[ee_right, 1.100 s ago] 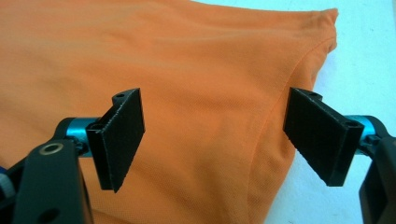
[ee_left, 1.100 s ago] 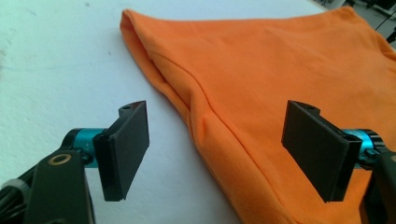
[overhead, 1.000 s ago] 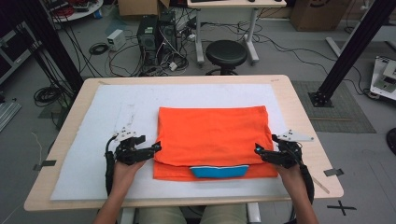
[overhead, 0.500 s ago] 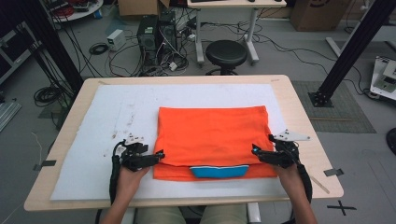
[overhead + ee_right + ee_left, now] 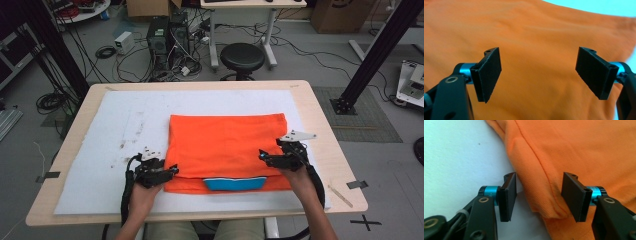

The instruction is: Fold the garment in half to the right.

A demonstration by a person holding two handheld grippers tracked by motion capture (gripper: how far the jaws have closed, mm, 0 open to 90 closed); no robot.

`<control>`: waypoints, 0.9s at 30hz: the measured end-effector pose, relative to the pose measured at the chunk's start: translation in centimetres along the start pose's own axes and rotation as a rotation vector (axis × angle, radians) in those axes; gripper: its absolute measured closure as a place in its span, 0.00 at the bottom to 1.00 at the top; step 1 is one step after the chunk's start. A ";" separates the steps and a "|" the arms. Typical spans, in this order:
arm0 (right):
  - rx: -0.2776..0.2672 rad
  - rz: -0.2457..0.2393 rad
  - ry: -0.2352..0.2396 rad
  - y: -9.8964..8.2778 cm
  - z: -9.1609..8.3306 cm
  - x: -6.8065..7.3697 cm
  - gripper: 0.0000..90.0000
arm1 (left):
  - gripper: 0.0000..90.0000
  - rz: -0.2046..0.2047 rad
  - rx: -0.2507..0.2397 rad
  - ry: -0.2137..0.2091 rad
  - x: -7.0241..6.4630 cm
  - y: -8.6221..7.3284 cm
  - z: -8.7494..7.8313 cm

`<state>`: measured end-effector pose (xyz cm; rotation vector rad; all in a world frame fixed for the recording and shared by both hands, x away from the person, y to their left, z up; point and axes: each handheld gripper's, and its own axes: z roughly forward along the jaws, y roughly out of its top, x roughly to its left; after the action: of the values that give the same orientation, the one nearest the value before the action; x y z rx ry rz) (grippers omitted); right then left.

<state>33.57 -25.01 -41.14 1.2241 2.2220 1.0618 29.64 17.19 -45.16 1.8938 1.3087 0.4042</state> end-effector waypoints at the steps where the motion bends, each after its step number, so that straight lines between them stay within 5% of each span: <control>1: 0.007 -0.013 0.001 0.5 0.3 0.2 0.23 | 0.53 0.005 -0.001 0.006 -0.1 0.0 0.0; 8: 0.030 -0.048 0.032 3.5 2.2 1.5 0.23 | 0.62 0.020 -0.005 0.015 -0.2 -0.2 0.0; 19: 0.080 -0.088 0.083 7.4 5.4 3.2 0.26 | 0.82 0.048 -0.005 -0.025 -0.4 -0.2 0.0; 27: 0.095 -0.084 0.148 9.5 7.9 4.3 0.26 | 0.88 0.048 -0.014 -0.030 -0.4 -0.3 0.0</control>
<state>41.47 -14.83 -38.73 1.1120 2.4381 1.0559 29.27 16.85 -45.25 1.9155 1.2397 0.4065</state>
